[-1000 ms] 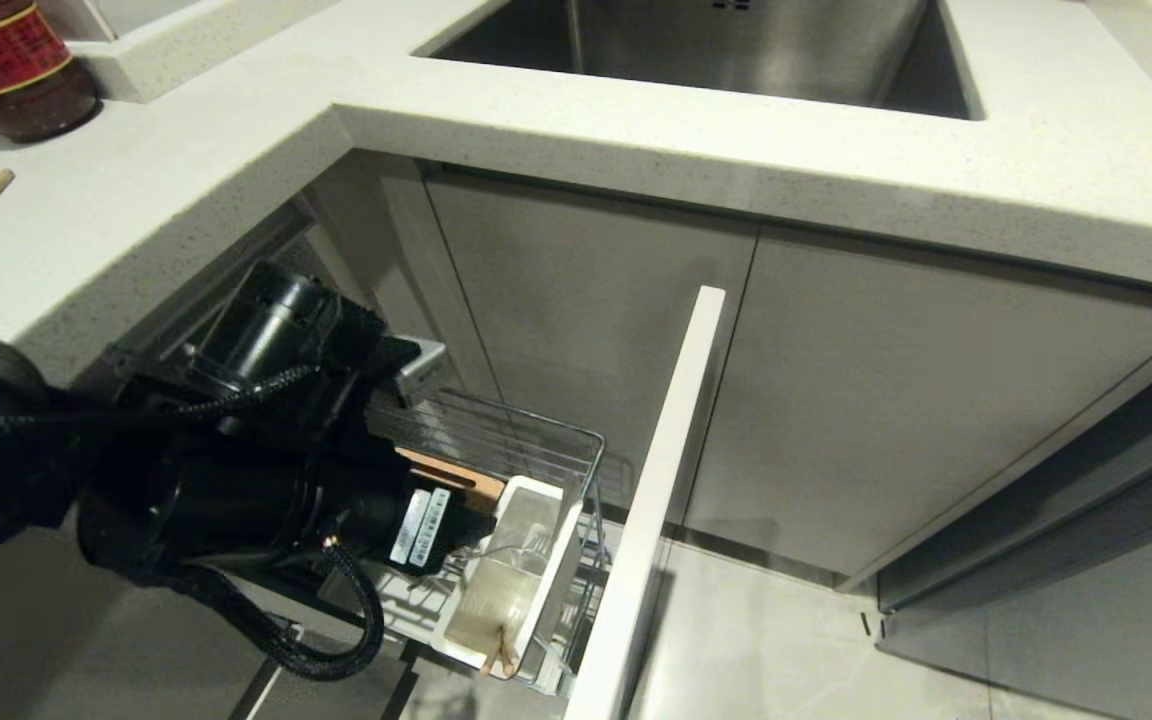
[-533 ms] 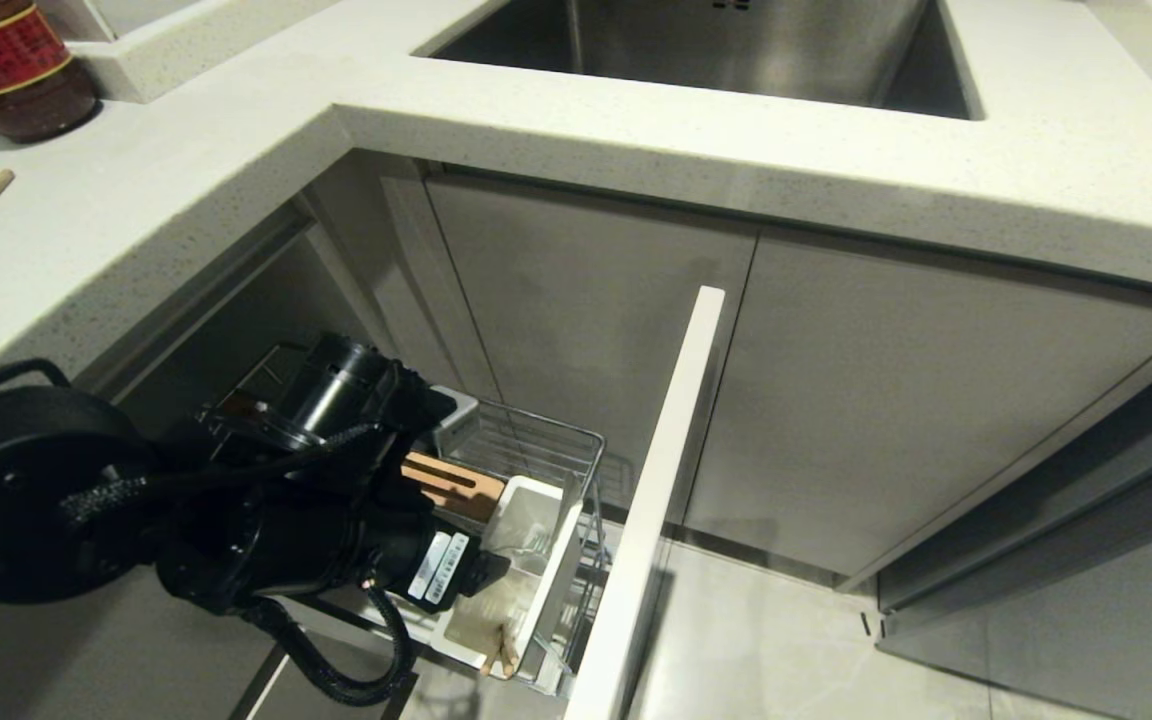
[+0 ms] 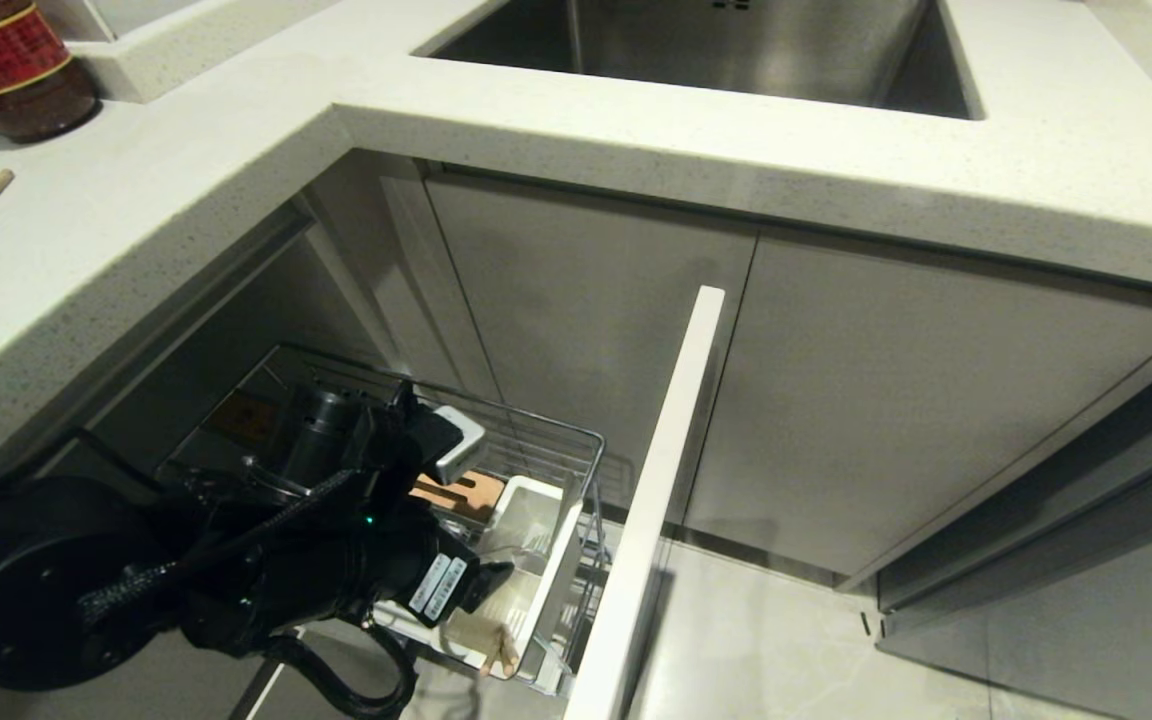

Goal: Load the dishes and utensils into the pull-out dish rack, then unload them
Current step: Take the fork out of the cupboard

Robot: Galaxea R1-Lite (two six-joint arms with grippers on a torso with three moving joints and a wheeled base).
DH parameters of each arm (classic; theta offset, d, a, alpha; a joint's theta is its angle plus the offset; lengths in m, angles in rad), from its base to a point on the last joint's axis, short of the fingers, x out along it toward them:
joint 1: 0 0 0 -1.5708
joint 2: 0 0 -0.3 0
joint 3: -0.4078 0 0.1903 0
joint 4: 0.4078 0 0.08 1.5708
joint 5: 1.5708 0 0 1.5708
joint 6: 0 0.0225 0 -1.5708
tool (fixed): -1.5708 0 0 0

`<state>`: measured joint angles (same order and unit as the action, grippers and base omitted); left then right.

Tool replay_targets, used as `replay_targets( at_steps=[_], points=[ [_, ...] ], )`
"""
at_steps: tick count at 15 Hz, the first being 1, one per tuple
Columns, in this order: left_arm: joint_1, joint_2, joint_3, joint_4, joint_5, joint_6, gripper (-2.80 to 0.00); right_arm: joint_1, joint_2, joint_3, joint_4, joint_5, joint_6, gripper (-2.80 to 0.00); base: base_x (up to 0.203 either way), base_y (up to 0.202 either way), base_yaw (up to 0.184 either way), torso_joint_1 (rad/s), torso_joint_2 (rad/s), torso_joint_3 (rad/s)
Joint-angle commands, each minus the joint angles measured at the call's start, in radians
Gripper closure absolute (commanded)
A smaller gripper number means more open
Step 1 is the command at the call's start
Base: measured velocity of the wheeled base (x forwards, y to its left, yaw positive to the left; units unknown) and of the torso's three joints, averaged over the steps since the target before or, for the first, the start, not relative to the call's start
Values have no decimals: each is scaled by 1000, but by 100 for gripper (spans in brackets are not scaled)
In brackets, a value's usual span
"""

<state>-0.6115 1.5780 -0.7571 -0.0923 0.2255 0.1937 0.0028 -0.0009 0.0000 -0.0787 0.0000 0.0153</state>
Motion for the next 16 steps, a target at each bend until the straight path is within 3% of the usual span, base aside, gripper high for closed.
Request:
replay_targets(
  at_steps=[1,16],
  points=[
    [1,-18,5,-3,1,1,-280,0,1,26,-1,0,0,0,0,0,0,0,0,0],
    [1,-41,21,47,-34,50,-280,0,1,26,-1,0,0,0,0,0,0,0,0,0]
  ],
)
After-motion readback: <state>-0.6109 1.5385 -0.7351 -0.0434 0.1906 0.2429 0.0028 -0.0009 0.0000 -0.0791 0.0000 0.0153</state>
